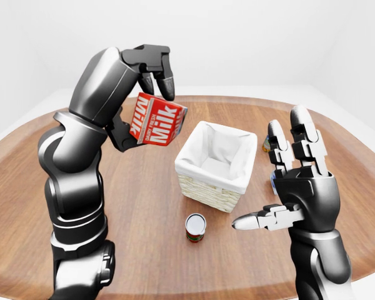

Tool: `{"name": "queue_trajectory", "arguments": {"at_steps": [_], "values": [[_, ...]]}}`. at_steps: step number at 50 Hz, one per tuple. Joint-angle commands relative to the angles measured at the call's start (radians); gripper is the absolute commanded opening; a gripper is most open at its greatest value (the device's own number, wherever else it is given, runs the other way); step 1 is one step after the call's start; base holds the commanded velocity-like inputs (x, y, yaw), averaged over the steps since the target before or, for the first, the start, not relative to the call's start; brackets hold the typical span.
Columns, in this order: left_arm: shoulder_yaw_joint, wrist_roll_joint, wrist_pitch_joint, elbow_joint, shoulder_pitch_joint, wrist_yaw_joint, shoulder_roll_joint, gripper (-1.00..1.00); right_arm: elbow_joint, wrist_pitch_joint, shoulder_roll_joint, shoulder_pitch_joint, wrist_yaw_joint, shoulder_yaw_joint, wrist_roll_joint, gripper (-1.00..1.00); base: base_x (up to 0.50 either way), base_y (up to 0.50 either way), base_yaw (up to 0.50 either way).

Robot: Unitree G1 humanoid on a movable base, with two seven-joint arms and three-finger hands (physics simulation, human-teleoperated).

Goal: Pick the milk and place it in the basket.

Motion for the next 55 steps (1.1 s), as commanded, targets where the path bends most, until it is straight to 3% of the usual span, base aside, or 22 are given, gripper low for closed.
{"name": "queue_trajectory", "arguments": {"at_steps": [1, 20, 34, 55], "values": [[-0.039, -0.067, 0.000, 0.009, -0.072, 0.069, -0.059, -1.00, 0.002, 0.000, 0.000, -0.001, 0.000, -0.001, 0.001, 1.00, 0.00, 0.00, 0.00], [-0.077, -0.125, 0.000, 0.180, -0.118, 0.159, -0.129, -1.00, -0.002, 0.000, 0.000, 0.003, -0.001, 0.001, 0.000, 1.00, 0.00, 0.00, 0.00], [-0.120, -0.135, 0.000, 0.369, -0.136, 0.220, -0.208, -1.00, -0.006, 0.000, 0.001, 0.002, -0.001, -0.002, 0.002, 1.00, 0.00, 0.00, 0.00], [-0.167, -0.144, 0.000, 0.591, -0.104, 0.301, -0.308, -1.00, -0.006, 0.000, 0.000, 0.005, 0.002, -0.002, 0.005, 1.00, 0.00, 0.00, 0.00]]}}
